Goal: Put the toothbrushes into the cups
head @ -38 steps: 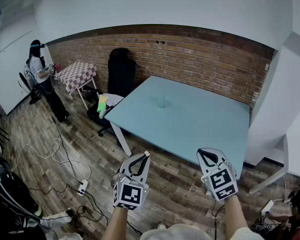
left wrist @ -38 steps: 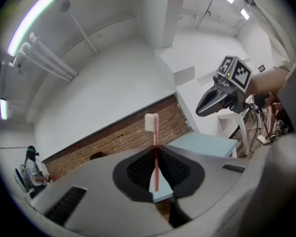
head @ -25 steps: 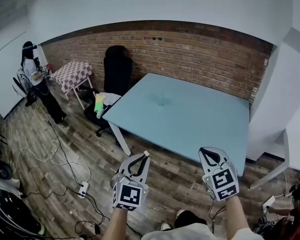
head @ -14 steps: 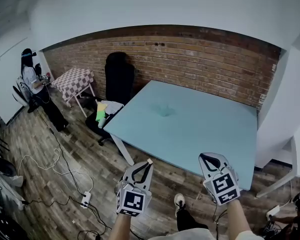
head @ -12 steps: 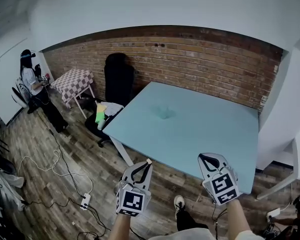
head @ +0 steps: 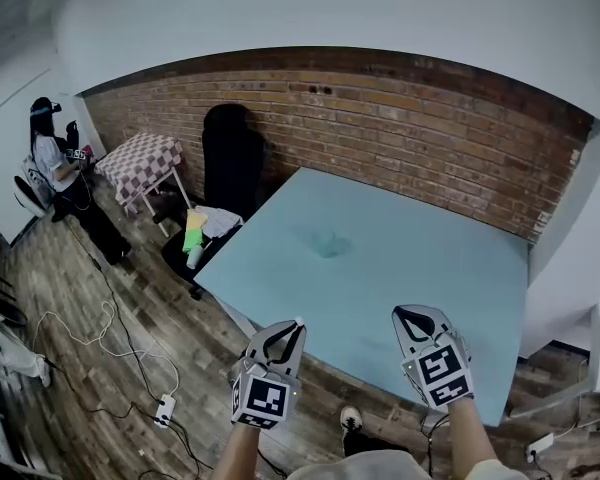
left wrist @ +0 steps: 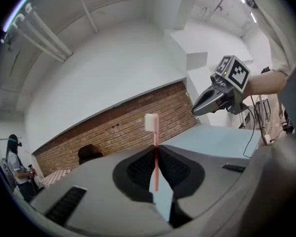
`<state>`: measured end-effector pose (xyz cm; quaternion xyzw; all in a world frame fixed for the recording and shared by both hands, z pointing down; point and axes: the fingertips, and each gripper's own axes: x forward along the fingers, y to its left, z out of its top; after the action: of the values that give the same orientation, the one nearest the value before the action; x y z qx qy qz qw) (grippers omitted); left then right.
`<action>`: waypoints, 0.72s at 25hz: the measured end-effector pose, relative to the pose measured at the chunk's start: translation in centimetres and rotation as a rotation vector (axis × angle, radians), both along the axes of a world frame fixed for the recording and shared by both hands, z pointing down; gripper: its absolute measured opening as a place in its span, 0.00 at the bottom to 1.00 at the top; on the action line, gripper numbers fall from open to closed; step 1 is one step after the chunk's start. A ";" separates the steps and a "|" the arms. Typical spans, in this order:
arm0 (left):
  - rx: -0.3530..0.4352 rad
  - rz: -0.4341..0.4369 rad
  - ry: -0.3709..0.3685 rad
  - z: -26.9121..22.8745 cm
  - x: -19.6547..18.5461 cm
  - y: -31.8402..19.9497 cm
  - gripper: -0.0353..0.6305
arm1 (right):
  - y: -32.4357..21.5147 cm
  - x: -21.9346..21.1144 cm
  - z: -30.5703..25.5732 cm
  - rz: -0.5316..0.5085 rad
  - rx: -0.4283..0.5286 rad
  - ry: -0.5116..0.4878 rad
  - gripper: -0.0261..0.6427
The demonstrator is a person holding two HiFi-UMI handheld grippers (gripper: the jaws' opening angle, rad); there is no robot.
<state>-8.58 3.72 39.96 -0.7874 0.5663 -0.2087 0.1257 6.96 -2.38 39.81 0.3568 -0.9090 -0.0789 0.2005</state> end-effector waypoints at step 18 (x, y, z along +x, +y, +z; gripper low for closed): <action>-0.059 -0.028 -0.007 1.6 -2.0 -13.4 0.12 | -12.9 -2.4 2.0 -0.031 -0.078 -0.003 0.05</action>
<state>-10.56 -9.67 41.55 -0.7820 0.5703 -0.2299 0.1017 4.52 -15.32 41.83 0.3346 -0.9172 -0.0460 0.2116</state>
